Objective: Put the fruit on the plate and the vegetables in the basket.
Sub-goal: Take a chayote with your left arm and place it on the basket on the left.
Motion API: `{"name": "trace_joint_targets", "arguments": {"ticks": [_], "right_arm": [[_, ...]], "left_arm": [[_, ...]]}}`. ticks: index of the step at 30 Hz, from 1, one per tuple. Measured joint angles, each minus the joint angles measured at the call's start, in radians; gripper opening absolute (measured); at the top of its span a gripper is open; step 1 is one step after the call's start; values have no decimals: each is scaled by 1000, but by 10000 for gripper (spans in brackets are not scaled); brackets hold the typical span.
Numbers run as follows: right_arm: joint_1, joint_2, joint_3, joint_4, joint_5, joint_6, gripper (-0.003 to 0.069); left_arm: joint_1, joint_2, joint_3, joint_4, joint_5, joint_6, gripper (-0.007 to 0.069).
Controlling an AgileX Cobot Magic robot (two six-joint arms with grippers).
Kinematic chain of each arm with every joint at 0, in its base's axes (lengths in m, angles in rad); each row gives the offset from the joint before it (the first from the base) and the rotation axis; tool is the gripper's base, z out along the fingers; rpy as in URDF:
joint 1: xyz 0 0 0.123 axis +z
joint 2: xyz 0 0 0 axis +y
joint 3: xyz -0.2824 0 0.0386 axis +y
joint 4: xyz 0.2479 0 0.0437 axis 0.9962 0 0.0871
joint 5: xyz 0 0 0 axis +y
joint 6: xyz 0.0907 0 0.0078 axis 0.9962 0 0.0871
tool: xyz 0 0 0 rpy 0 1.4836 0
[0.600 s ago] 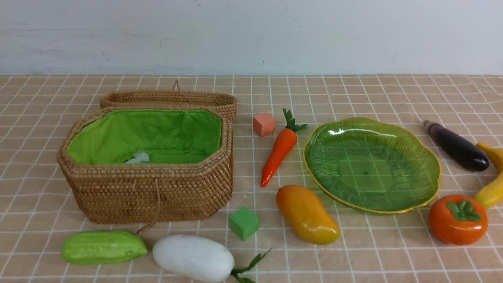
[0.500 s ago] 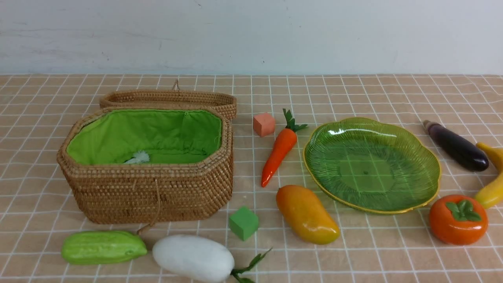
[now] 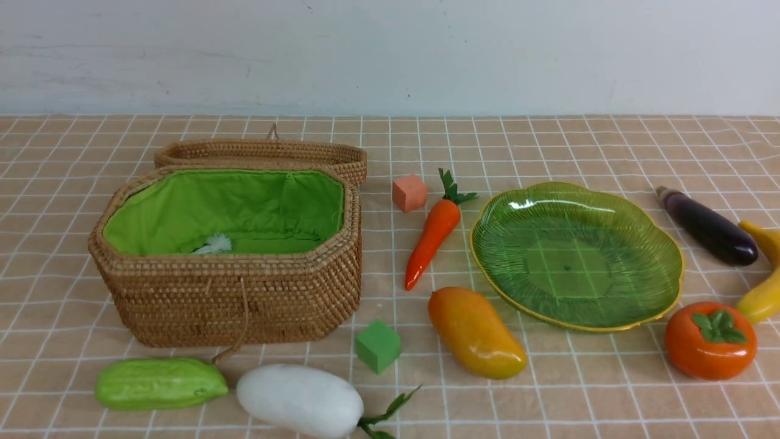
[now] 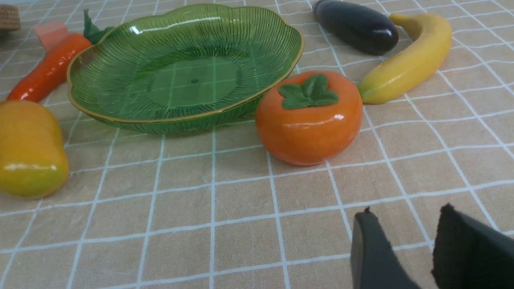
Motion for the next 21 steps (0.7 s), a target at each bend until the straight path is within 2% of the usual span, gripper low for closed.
{"name": "trace_joint_targets", "arguments": {"ticks": [15, 21], "right_arm": [[8, 0, 0, 0, 0, 0, 242], [23, 0, 0, 0, 0, 0, 242]], "left_arm": [[0, 0, 0, -18, -47, -6, 239], [0, 0, 0, -268, -238, -113, 239]]}}
